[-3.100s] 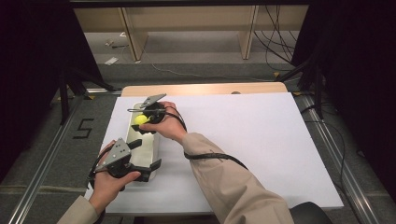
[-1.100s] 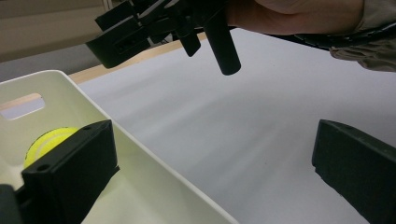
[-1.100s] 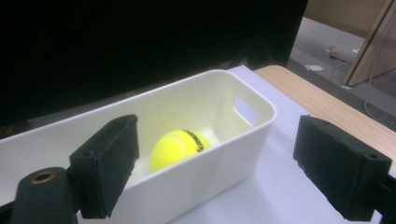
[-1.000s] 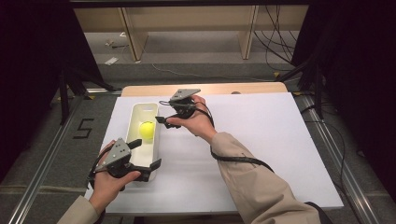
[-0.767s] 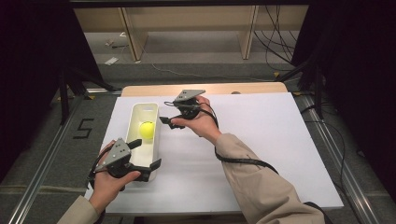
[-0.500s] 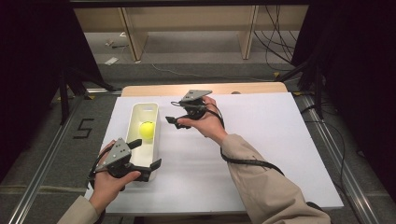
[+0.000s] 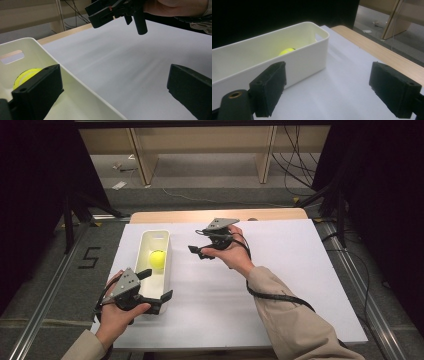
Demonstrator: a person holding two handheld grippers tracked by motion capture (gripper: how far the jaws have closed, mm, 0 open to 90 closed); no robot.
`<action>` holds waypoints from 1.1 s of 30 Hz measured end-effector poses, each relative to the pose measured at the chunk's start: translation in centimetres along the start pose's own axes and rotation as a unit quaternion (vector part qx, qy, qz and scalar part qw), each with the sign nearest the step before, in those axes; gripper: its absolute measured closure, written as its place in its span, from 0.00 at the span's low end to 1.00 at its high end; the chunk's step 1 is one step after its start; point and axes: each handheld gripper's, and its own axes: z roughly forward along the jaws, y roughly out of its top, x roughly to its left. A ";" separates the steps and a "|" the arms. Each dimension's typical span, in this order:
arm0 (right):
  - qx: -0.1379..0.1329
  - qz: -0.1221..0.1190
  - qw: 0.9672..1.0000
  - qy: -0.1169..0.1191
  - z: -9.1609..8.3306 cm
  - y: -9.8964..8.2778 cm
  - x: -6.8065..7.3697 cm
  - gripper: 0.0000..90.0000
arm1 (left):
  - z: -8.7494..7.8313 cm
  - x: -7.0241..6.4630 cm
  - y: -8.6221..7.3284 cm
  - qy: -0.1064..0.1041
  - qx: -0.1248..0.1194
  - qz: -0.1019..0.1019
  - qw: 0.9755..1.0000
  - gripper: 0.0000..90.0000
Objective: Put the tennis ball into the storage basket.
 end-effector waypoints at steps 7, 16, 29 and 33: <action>-0.001 0.006 1.000 -0.010 -1.7 -1.0 -0.8 0.17 | 0.0 0.0 0.0 0.001 0.000 0.001 1.000 0.00; -0.002 0.016 1.000 -0.026 -4.1 -2.3 -2.1 0.17 | 0.0 0.0 0.0 0.001 0.000 0.000 1.000 0.00; -0.004 0.030 0.998 -0.046 -7.1 -4.1 -3.1 0.17 | 0.0 0.0 0.0 0.003 0.000 0.000 1.000 0.00; -0.006 0.032 0.998 -0.051 -7.9 -4.5 -3.3 0.17 | 0.0 0.0 0.0 0.003 0.000 0.000 1.000 0.00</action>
